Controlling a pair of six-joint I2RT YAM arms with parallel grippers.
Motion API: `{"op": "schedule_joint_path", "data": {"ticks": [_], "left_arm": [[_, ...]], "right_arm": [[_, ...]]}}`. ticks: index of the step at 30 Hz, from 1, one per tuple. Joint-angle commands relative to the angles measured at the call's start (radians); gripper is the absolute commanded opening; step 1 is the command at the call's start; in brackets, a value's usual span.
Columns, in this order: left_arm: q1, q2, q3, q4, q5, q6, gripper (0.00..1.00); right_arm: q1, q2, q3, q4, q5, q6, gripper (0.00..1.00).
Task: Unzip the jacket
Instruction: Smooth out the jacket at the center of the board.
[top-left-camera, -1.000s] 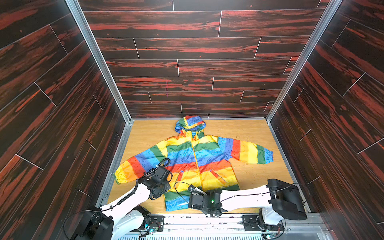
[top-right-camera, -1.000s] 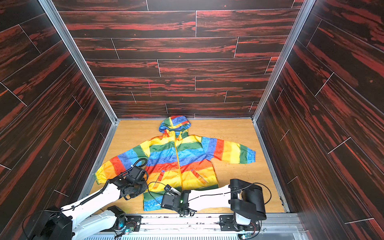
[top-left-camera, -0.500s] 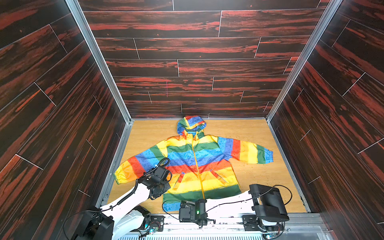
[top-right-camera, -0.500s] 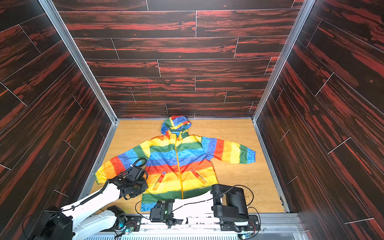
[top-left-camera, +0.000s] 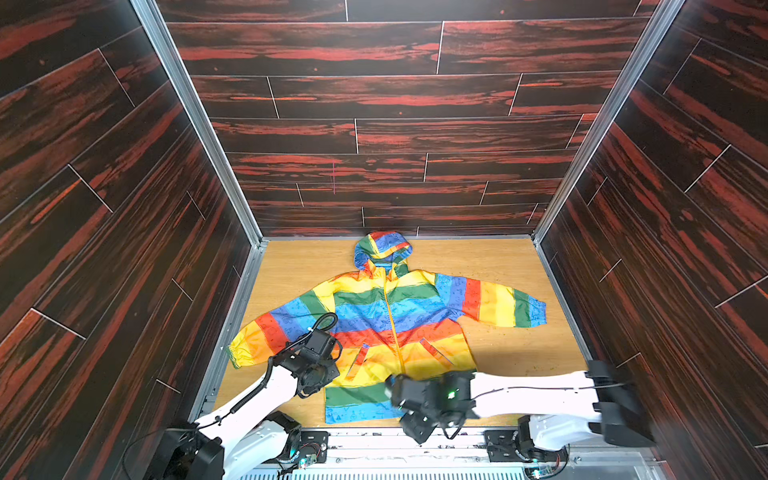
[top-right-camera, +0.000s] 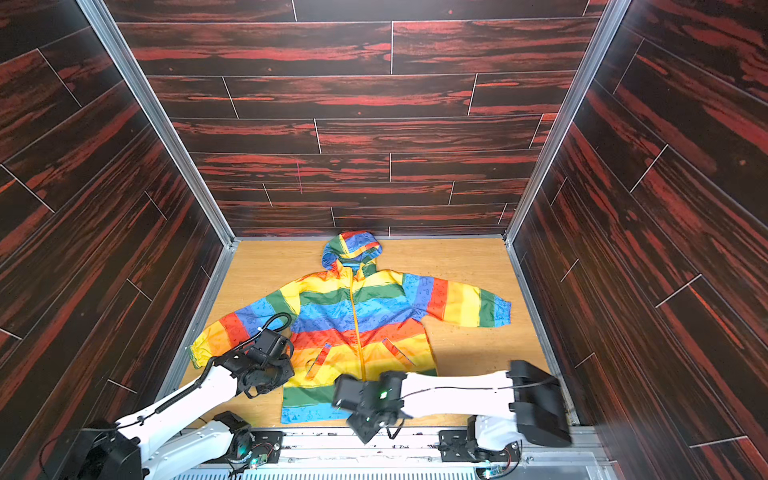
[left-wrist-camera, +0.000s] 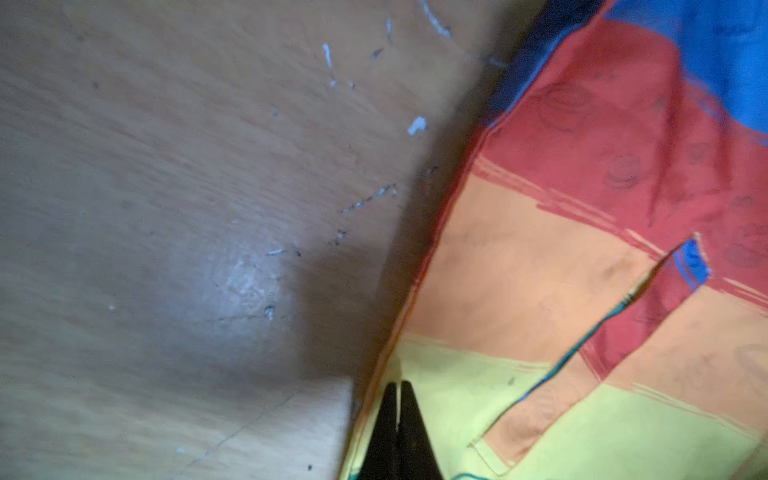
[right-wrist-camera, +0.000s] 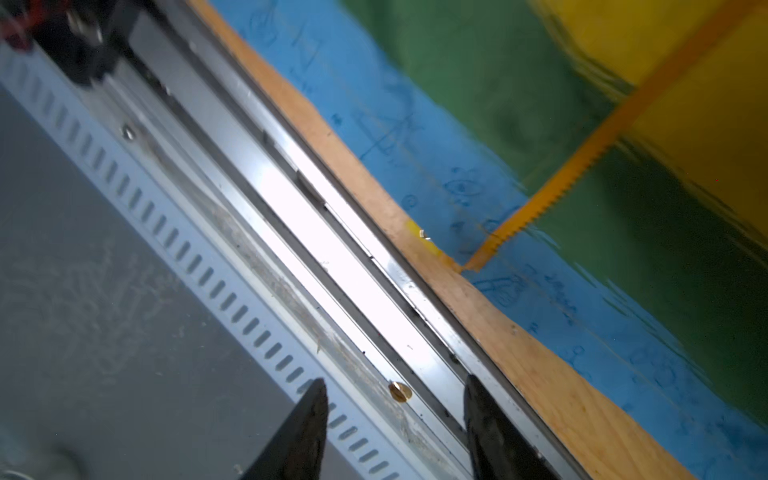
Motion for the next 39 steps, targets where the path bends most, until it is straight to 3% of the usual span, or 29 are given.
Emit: {"op": "schedule_joint_path", "data": {"ticks": [1,5,8,12,16,21,25,28,31,35,39], "left_arm": [[0.006,-0.070,0.051,-0.066,-0.023,0.042,0.00],[0.007,-0.169,0.073,-0.081,-0.018,0.088,0.00],[0.007,-0.234,0.073,-0.080,-0.026,0.113,0.00],[0.007,-0.292,0.081,-0.077,-0.052,0.152,0.02],[0.010,-0.267,0.120,-0.053,-0.071,0.214,0.24],[0.021,-0.104,0.241,-0.009,-0.114,0.298,0.72],[0.051,0.065,0.374,0.096,-0.095,0.383,0.88],[0.087,0.209,0.499,0.145,-0.067,0.430,0.90],[0.134,0.314,0.584,0.201,-0.049,0.424,0.90],[0.231,0.386,0.582,0.332,0.061,0.315,0.90],[0.271,0.420,0.562,0.353,0.073,0.293,0.87]], "right_arm": [[-0.122,-0.124,-0.060,0.095,-0.083,0.085,0.28],[-0.238,-0.082,-0.057,0.186,-0.153,0.058,0.13],[-0.247,0.031,-0.023,0.226,-0.148,0.025,0.08],[-0.295,0.122,-0.095,0.400,-0.223,0.071,0.04],[-0.308,0.210,-0.138,0.438,-0.254,0.098,0.04],[-0.315,0.175,-0.150,0.400,-0.241,0.092,0.06],[-0.347,0.072,-0.067,0.314,-0.185,0.017,0.18],[-0.427,0.020,0.030,0.282,-0.145,-0.078,0.28],[-0.605,0.045,0.124,0.340,-0.231,-0.153,0.30],[-0.842,0.274,0.338,0.455,-0.520,-0.189,0.26],[-0.912,0.548,0.585,0.507,-0.699,-0.157,0.22]]}}
